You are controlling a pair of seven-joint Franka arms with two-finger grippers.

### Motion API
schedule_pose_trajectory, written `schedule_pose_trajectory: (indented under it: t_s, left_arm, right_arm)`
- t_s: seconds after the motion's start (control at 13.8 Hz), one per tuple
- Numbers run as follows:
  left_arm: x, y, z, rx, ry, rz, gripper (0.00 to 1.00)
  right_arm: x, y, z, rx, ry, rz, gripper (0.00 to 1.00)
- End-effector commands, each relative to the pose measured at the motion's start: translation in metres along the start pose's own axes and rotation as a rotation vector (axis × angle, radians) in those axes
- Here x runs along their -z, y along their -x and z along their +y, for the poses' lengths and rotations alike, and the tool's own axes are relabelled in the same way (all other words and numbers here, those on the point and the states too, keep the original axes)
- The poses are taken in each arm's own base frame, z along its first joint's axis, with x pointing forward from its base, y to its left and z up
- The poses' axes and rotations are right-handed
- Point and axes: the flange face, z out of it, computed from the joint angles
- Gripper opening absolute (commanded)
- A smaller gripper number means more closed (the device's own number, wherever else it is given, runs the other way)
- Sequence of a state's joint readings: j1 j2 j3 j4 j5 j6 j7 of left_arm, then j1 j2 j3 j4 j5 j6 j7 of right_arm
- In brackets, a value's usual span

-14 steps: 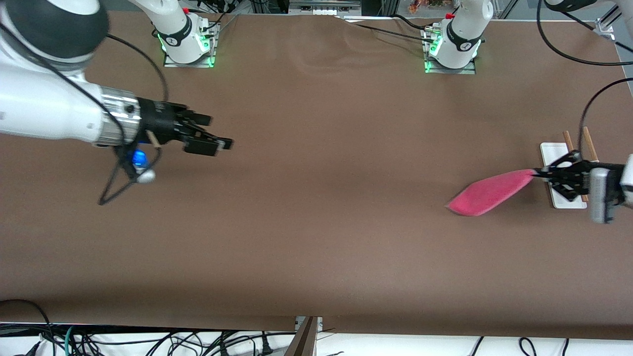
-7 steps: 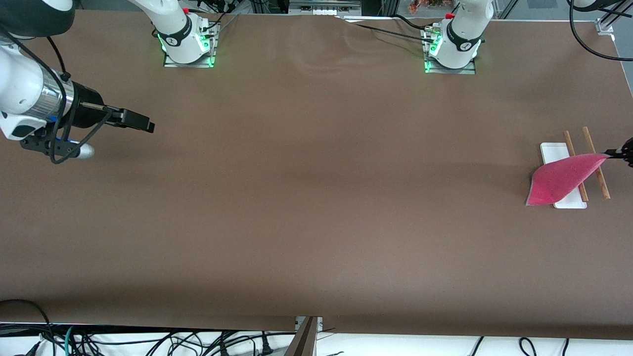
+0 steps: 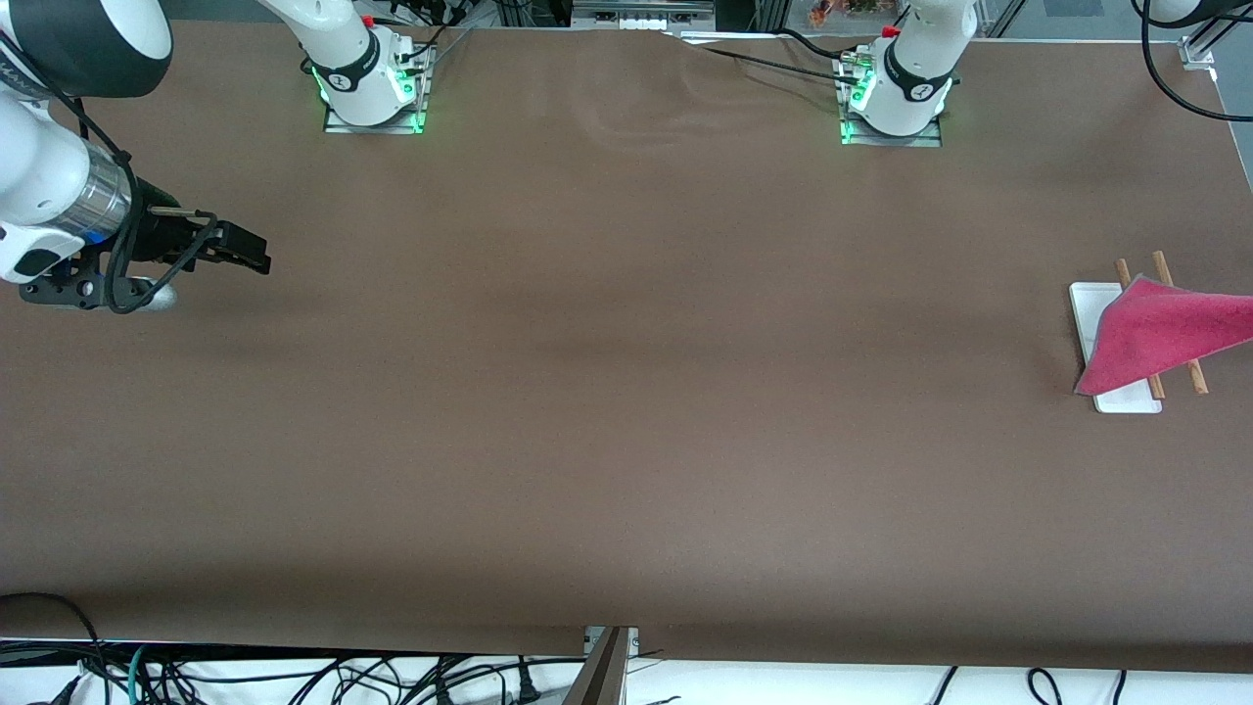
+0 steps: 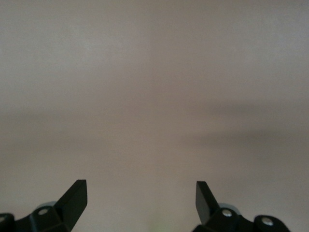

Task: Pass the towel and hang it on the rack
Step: 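Drape the towel over the rack sticks and open the left gripper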

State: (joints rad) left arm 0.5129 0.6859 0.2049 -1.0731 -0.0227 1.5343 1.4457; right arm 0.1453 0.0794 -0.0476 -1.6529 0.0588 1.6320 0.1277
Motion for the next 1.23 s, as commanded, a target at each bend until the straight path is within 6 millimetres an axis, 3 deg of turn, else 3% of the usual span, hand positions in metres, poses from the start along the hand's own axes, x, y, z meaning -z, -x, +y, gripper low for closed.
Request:
schedule_pose_trajectory:
  t_s: [0.0, 0.22, 0.43, 0.51, 0.58, 0.87, 1.01, 1.16]
  left_arm:
    - [-0.028, 0.005, -0.015, -0.034, -0.023, -0.03, 0.0]
    - [-0.058, 0.016, -0.031, -0.017, -0.059, -0.02, 0.0]
    - [-0.073, 0.016, -0.037, -0.013, -0.055, -0.019, 0.0]
    - [-0.077, 0.014, -0.038, -0.002, -0.051, -0.017, 0.36]
    - [-0.083, 0.014, -0.041, -0.002, -0.055, -0.02, 0.99]
    - [-0.066, 0.008, -0.039, -0.01, -0.085, -0.015, 1.0]
    - [-0.03, 0.001, -0.025, -0.011, -0.109, -0.006, 1.0]
    - [0.002, -0.024, 0.003, 0.017, -0.065, -0.008, 1.0]
  right_arm:
    - [0.015, 0.008, -0.004, 0.031, 0.012, 0.04, 0.99]
    - [0.02, 0.006, -0.007, 0.036, 0.045, 0.055, 0.99]
    - [0.02, 0.006, -0.01, 0.036, 0.049, 0.052, 0.99]
    - [0.023, 0.007, -0.012, 0.046, 0.048, 0.058, 0.99]
    - [0.029, 0.003, -0.011, 0.048, 0.047, 0.069, 0.99]
    - [0.035, -0.002, -0.006, 0.037, 0.044, 0.089, 0.99]
    - [0.032, -0.005, -0.007, 0.046, 0.068, 0.087, 0.99]
    - [0.034, -0.006, -0.009, 0.052, 0.068, 0.087, 0.99]
